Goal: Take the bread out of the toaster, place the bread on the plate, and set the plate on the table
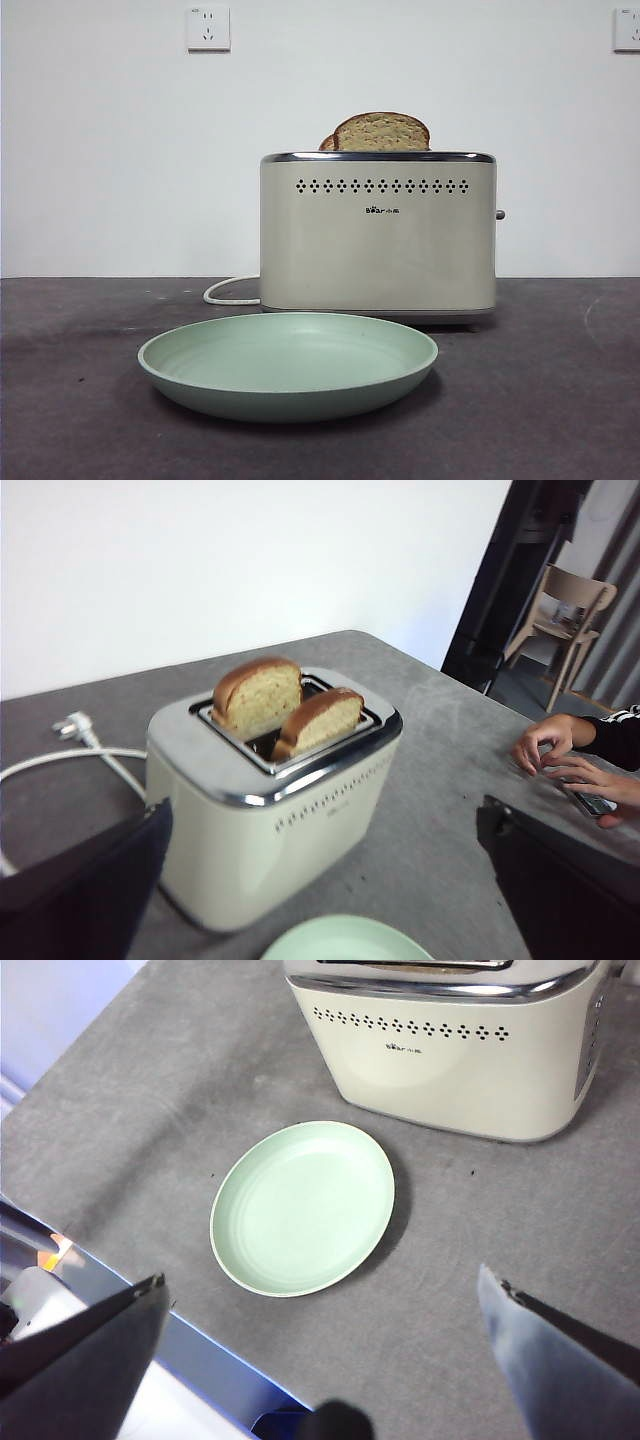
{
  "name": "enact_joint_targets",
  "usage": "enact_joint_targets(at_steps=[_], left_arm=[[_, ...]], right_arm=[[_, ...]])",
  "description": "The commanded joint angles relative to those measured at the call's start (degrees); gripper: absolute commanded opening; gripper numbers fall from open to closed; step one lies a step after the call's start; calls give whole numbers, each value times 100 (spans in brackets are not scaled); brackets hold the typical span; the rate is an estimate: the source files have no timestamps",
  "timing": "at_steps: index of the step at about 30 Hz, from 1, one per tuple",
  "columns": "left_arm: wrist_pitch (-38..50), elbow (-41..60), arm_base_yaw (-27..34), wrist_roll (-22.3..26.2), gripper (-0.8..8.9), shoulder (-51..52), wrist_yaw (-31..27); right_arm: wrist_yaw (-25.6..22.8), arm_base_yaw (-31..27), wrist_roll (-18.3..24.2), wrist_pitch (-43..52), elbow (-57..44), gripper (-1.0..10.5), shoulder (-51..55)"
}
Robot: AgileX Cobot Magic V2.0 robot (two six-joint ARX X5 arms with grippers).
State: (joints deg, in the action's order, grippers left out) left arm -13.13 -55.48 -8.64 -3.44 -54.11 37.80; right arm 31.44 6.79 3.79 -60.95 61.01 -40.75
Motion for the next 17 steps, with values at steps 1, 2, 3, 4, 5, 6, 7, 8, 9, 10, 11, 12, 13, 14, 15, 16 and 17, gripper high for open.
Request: enact_joint_targets(at_steps=[1,2,3,4,5,6,7,8,9,10,11,12,13,14,15,16,17], left_arm=[[468,-146,-223,103,620,-529,-240],[590,-205,-297,127,620,-719,-306],[739,-291,-402,181,620,-975,-341],[841,-363,-476,210,619,-1163,-341],[922,-450,-555,219,619,-1360,-361],[1008,-553,-654,238,619,-1576,-422],[1102,-664,-761,271,619,-1797,-496],[1187,-750,-848,341,619,-1967,-553],[1261,-863,-957,396,619,-2173,-636],[1329,-970,-1051,444,619,-2363,-713],[1388,-1064,-1128,496,619,-2524,-778],[1453,-1174,-1202,533,619,-2710,-828],[1502,-1292,-1261,542,619,-2887,-892],[1545,-1416,-1320,549,619,-3071,-933],[1593,-1513,-1360,573,619,-3213,-933],[1659,-1626,-1410,590,619,-3392,-929],[1683,-1733,-1449,627,619,-3532,-931]], right_arm=[[2,15,11,13,7,599,-46],[2,15,11,13,7,599,-57],[0,15,11,13,7,599,-81],[0,15,11,13,7,599,-98],[-2,15,11,13,7,599,-111],[-2,15,11,13,7,599,-136],[-2,15,11,13,7,599,-160],[-2,15,11,13,7,598,-177],[-2,15,11,13,7,598,-201],[-2,13,11,13,7,598,-225],[-2,13,11,11,7,598,-243],[-2,13,11,9,7,598,-262],[0,13,11,9,7,598,-291],[-2,13,13,7,7,598,-313],[-2,13,13,7,7,598,-332],[-2,13,11,4,7,598,-356],[-2,13,13,2,7,598,-369]])
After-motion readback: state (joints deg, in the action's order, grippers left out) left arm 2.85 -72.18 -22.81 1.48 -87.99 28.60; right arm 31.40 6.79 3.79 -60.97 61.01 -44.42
